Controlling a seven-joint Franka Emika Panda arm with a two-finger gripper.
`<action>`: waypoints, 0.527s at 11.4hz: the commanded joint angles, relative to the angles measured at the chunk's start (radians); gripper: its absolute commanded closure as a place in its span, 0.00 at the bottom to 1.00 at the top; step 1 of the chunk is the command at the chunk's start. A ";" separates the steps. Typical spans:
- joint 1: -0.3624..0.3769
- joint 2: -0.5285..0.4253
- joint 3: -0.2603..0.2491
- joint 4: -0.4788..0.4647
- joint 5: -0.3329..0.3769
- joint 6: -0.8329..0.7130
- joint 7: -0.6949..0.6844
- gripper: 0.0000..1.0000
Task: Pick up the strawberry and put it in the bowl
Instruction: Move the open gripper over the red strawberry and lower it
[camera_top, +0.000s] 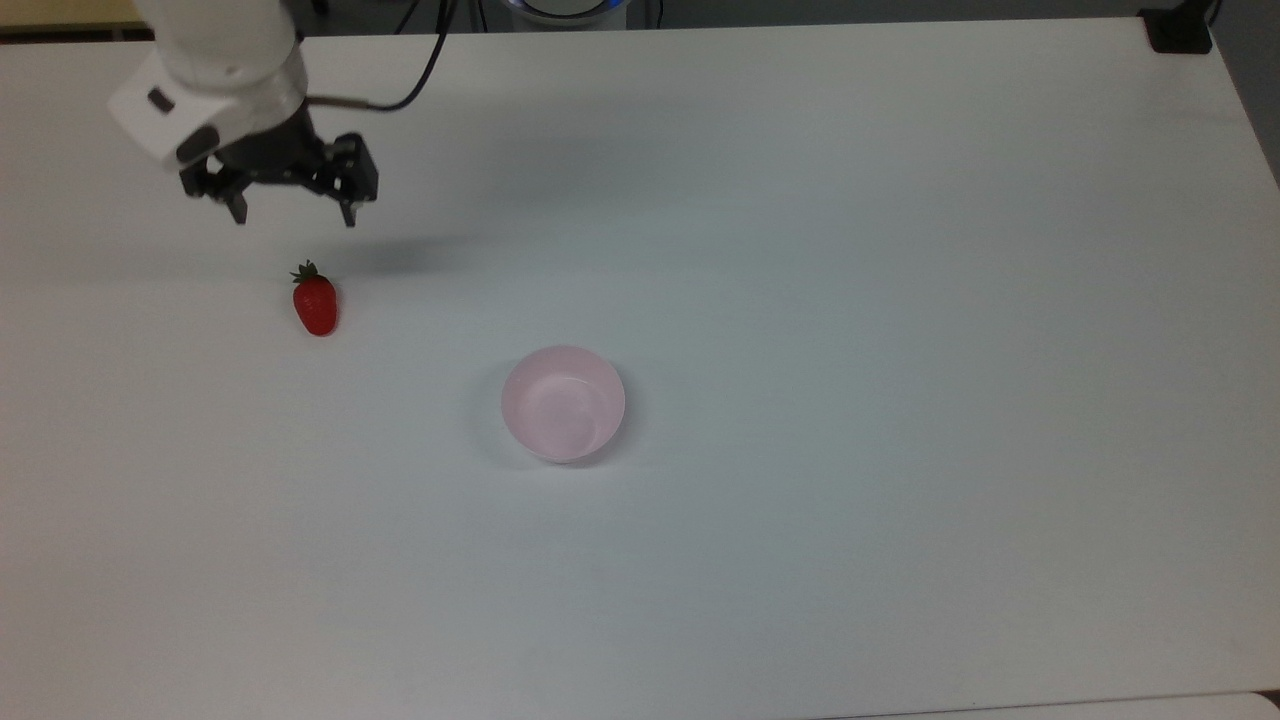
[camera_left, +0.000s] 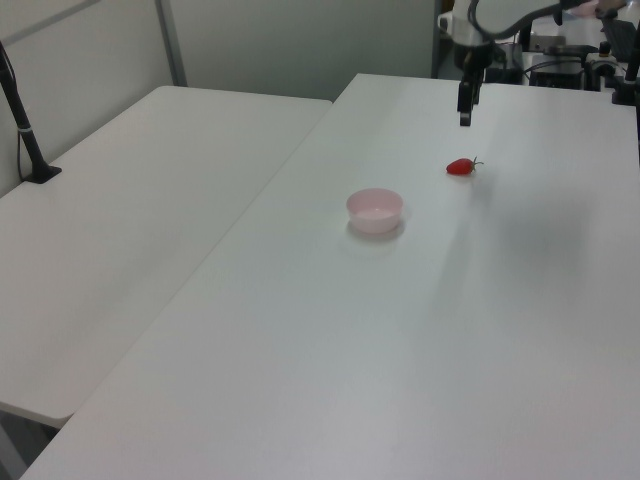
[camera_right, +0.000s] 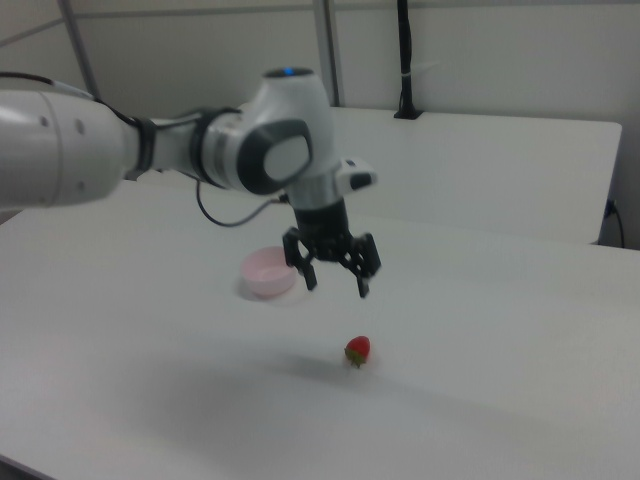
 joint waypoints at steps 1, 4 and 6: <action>-0.025 0.078 0.000 0.005 0.019 0.043 -0.038 0.06; -0.025 0.144 0.001 0.005 0.021 0.081 -0.022 0.22; -0.025 0.180 0.001 0.005 0.021 0.127 -0.011 0.22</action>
